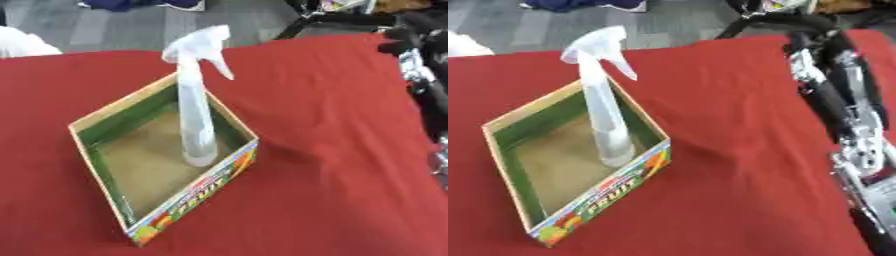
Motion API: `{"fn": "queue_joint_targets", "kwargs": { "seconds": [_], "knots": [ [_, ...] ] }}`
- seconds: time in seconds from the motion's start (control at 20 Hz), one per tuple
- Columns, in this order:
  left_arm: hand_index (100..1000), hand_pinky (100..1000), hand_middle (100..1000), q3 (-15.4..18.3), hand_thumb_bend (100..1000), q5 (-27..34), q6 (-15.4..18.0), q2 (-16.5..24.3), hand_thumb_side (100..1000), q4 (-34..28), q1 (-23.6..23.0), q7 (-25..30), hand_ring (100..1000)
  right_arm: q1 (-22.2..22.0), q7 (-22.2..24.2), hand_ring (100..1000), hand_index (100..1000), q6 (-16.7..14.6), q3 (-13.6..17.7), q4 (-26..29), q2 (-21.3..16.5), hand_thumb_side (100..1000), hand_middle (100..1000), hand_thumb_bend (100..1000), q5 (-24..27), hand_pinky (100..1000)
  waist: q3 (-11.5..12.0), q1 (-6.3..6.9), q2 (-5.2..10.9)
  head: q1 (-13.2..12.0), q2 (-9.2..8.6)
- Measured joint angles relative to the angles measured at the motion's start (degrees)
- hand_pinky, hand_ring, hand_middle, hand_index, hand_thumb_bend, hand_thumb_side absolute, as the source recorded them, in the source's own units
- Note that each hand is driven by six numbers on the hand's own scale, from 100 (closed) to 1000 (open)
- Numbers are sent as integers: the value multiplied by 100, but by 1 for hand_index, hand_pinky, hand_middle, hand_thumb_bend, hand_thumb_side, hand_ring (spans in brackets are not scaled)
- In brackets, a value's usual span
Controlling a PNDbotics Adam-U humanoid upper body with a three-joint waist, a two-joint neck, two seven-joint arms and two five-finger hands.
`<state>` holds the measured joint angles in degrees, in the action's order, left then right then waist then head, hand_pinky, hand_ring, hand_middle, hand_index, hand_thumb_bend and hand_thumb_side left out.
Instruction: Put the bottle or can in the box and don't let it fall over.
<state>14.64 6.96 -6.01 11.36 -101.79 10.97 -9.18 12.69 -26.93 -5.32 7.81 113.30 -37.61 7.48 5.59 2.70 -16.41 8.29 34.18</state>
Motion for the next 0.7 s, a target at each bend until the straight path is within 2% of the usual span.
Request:
{"fn": "queue_joint_targets", "kwargs": {
  "seconds": [0.15,0.3,0.5,0.7],
  "knots": [
    [721,718,977,-22,196,2,36,59,853,-138,31,-7,1000,-190,-378,753,885,-115,188,1,12,650,715,100,-165,923,18,21,0,-63,0],
    [722,718,978,-25,197,1,58,76,852,-260,53,-41,1000,-456,-630,809,890,-139,243,1,141,699,741,100,-361,933,18,28,-3,-128,0],
    [725,718,985,-26,195,1,55,76,846,-365,73,-92,1000,-764,-932,813,887,35,186,1,437,744,768,100,-646,940,47,24,-41,-197,1],
    [726,718,989,-27,190,-24,61,76,837,-446,86,-155,1000,-946,-970,832,918,306,63,1,689,767,770,100,-867,956,66,24,-78,-296,15]
  ]
}}
